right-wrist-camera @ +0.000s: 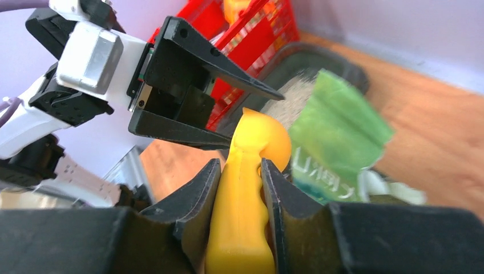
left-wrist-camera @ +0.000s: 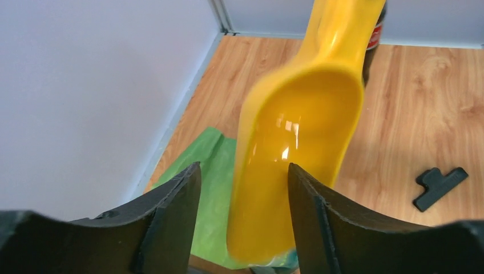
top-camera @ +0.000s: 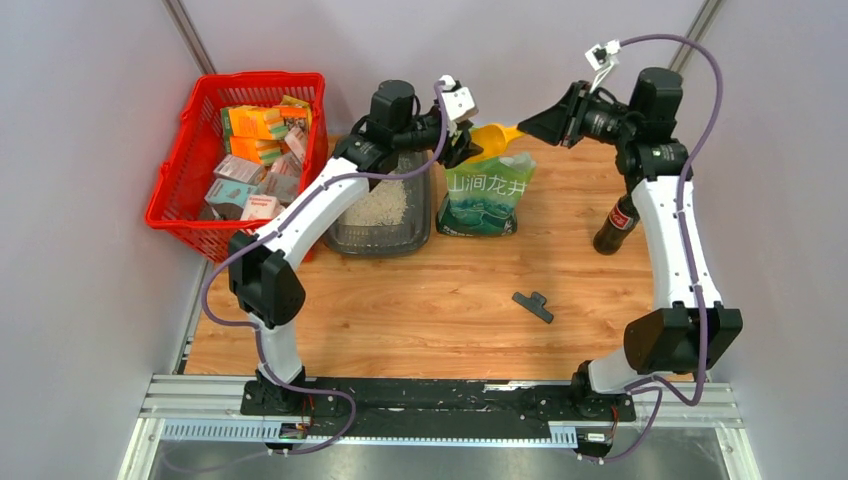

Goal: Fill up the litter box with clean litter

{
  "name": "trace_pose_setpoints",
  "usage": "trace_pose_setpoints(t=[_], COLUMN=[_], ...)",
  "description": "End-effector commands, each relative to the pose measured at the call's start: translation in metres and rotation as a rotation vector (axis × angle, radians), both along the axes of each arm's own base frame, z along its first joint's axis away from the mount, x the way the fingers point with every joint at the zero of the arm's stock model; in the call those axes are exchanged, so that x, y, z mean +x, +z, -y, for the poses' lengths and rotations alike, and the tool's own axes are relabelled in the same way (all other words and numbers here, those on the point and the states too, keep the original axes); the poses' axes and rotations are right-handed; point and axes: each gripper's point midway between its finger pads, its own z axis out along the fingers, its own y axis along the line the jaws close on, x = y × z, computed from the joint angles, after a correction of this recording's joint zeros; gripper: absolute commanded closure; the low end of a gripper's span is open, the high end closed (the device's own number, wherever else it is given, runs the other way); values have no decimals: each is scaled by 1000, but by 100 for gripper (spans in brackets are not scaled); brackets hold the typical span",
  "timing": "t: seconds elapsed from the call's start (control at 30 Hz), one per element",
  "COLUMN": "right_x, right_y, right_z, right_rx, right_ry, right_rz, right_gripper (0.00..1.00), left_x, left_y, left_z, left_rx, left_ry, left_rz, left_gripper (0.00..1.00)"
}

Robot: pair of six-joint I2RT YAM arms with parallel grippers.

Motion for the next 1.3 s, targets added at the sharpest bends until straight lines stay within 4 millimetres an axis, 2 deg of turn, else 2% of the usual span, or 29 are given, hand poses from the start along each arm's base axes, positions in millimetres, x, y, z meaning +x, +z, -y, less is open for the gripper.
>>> trace_pose_setpoints(t=[0.0,0.03,0.07,0.13,0.17,0.23,0.3,0.33,0.37,0.4,0.47,0.5,0.57,0.63,0.7,0.73,0.77,0.8,0.83,0.87,0.9,0.93,1.03,1.07,1.1,1.13,1.17,1.2,1.27], right_x=[18,25,28,32,36,40,48,48,49,49,47,46,44,43,47,42,41,40,40,40,40,41,43,44,44,44,45,44,46], right_y=[52,53,56,59,57,51,43,40,39,37,38,38,40,39,39,28,25,24,17,15,14,13,14,14,15,13,15,13,13], right_z=[35,41,47,56,60,67,76,77,77,79,79,79,78,79,81,80,80,79,80,80,80,80,80,80,80,80,81,80,82], right_rx=[-45,-55,-66,-96,-151,-199,-228,-228,-230,-230,-241,-252,-269,-283,-307,-335,-349,-356,-370,-372,-375,-375,-368,-363,-363,-362,-364,-364,-373], right_ry=[-122,-155,-176,-208,-217,-253,-286,-284,-288,-303,-287,-286,-264,-269,-268,-227,-211,-198,-190,-188,-191,-189,-193,-193,-196,-196,-199,-198,-205], right_rz=[210,220,238,262,307,292,270,253,246,236,254,267,312,311,304,278,274,270,254,249,250,249,246,240,242,234,240,232,229], right_gripper=[100,100,100,100,100,100,100,100,100,100,100,100,100,100,100,100,100,100,100,100,100,100,100,100,100,100,100,100,100], left_x=[28,35,37,49,54,62,69,73,74,76,77,82,85,85,79,75,72,68,66,65,62,61,65,76,79,85,91,92,94], left_y=[15,6,12,-8,-4,-21,-25,-36,-35,-46,-45,-56,-56,-57,-48,-48,-46,-33,-43,-41,-28,-31,-14,-13,-4,-5,-2,5,1], left_z=[-26,-28,-29,-36,-36,-37,-35,-32,-30,-24,-19,-15,-11,-5,0,1,1,0,-1,-3,-5,-6,-17,-24,-31,-40,-45,-50,-54], left_rx=[3,16,3,27,23,34,29,31,24,24,-9,-10,-42,-75,-102,-116,-124,-142,-135,-141,-158,-155,-187,-198,-223,-235,-256,-283,-287], left_ry=[67,72,60,68,73,67,78,72,61,43,34,37,48,31,-20,-23,-34,-39,-33,-25,-28,-24,4,75,118,154,186,203,213], left_rz=[-14,-44,-48,-108,-105,-154,-166,-196,-197,-226,-275,-310,-360,-395,-384,-426,-434,-415,-437,-430,-394,-399,-383,-384,-397,-406,-398,-410,-427], left_gripper=[34,34,33,33,32,31,31,31,30,31,30,30,32,38,57,65,78,84,97,100,100,100,100,92,77,42,30,28,28])
